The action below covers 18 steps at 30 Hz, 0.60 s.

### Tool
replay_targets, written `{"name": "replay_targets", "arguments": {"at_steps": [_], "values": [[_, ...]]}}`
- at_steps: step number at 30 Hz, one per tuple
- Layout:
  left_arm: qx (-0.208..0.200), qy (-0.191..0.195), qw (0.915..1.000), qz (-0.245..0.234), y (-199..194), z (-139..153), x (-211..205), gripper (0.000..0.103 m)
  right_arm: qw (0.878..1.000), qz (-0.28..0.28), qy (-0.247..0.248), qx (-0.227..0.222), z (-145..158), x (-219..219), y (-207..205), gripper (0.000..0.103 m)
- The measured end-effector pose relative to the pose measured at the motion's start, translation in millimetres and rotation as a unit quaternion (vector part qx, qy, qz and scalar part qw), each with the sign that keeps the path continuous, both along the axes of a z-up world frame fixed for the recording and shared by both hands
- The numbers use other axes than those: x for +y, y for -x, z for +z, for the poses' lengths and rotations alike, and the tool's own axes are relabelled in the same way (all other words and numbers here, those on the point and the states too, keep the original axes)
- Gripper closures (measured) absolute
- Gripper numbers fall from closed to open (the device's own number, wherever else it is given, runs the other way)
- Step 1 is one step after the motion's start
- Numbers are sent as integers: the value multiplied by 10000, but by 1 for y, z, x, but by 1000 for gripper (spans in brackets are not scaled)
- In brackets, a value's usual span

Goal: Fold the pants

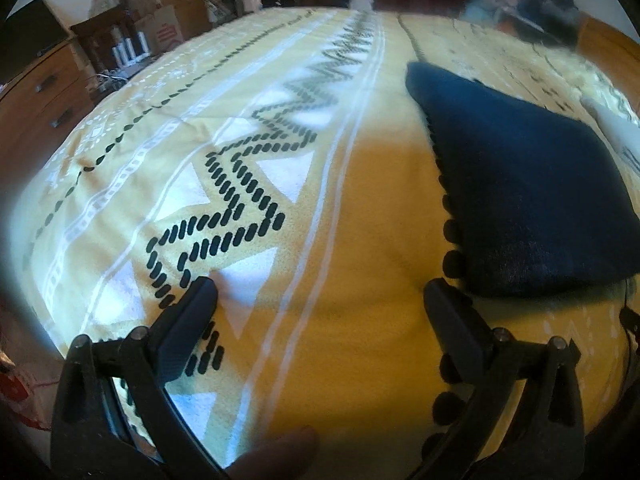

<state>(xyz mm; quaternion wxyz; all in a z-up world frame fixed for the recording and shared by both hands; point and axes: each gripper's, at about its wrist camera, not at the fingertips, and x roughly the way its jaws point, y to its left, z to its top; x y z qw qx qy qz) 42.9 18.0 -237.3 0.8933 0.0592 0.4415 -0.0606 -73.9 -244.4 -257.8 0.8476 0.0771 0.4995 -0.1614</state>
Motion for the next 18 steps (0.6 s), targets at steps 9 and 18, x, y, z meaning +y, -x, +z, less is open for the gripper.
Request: {"name": "replay_targets", "arguments": {"at_steps": [9,18], "values": [[199,186,9964,-805,-9,2,15,0,9991,292,-221,191,3,-8,-2,0],[188,223,9962,-822,-12,1,15,0,9985,488,-131,201,2,-8,-5,0]]}}
